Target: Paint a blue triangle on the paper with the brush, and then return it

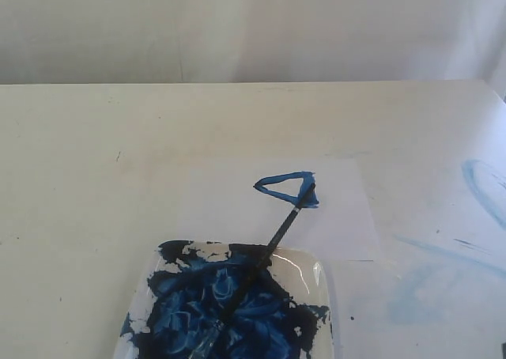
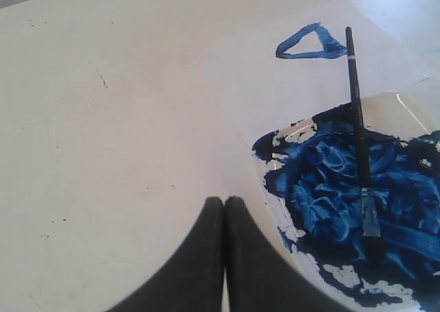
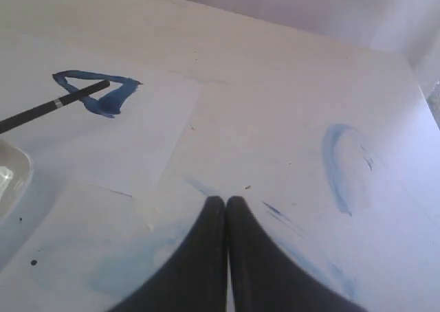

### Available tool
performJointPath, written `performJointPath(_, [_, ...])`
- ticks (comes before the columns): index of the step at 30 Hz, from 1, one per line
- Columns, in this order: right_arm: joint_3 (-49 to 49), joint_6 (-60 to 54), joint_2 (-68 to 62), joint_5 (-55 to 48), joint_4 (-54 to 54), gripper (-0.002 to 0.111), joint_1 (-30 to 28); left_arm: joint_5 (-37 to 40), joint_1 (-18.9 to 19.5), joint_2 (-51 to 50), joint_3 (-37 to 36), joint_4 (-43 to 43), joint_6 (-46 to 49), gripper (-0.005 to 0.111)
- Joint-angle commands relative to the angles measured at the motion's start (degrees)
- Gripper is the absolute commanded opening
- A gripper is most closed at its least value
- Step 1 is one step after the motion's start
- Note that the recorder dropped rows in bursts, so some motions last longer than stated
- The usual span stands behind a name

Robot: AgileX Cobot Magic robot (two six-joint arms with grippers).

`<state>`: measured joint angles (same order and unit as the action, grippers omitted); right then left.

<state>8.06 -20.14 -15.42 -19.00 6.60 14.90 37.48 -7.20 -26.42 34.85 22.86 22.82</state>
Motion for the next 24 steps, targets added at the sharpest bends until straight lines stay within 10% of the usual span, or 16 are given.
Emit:
performJointPath(1, [-6.46, -0.57, 5.08, 5.43, 0.26, 0.0, -0.11, 0.09, 0.23, 0.35, -0.2, 0.64, -0.14, 0.0])
performJointPath(24, [-8.06, 17.34, 15.42, 0.19, -5.24, 0.0, -8.62, 0.11, 0.23, 0.35, -0.2, 0.64, -0.14, 0.0])
